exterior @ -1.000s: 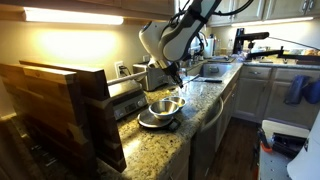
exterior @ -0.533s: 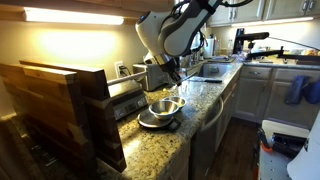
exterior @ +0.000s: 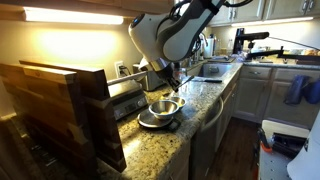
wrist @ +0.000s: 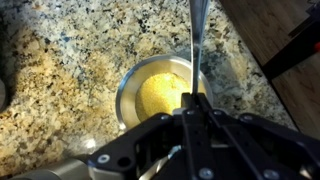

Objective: Use the spoon on the counter to scoop some of the contents in the bowl on the left into the bowl on the right

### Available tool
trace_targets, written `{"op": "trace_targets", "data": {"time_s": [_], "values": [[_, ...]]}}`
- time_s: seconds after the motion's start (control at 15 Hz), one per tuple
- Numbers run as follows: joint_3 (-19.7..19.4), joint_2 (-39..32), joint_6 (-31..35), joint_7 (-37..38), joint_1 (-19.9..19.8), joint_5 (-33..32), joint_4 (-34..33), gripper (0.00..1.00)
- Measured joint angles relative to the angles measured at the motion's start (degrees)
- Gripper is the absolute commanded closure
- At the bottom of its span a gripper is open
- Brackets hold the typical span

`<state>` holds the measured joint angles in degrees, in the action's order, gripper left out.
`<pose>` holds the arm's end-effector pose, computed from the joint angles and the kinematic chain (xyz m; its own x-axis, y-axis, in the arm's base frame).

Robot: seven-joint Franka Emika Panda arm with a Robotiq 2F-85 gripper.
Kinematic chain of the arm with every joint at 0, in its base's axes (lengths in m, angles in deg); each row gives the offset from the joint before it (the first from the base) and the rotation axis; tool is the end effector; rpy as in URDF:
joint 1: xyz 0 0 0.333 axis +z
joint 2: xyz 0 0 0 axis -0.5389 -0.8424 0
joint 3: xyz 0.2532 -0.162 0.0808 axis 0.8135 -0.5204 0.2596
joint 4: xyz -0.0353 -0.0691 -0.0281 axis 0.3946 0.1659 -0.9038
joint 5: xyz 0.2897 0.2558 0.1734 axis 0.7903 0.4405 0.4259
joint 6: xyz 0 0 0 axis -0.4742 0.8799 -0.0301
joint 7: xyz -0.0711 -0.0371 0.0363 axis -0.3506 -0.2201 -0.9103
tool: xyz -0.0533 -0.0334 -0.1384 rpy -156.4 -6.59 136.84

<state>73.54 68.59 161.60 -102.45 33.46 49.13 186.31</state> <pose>0.5394 -0.0066 0.2479 0.4424 0.7398 -0.5069 0.8960 -0.3886 0.2148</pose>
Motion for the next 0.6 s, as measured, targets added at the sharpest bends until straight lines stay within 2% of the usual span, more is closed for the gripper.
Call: {"op": "trace_targets", "data": {"time_s": [0.33,0.6], "values": [[0.96,-1.00,-1.50,-0.14,1.92,-2.72,0.93,0.96],[2.23,-2.81,-3.67,2.21,4.19,-10.86,0.95,0.96]]}}
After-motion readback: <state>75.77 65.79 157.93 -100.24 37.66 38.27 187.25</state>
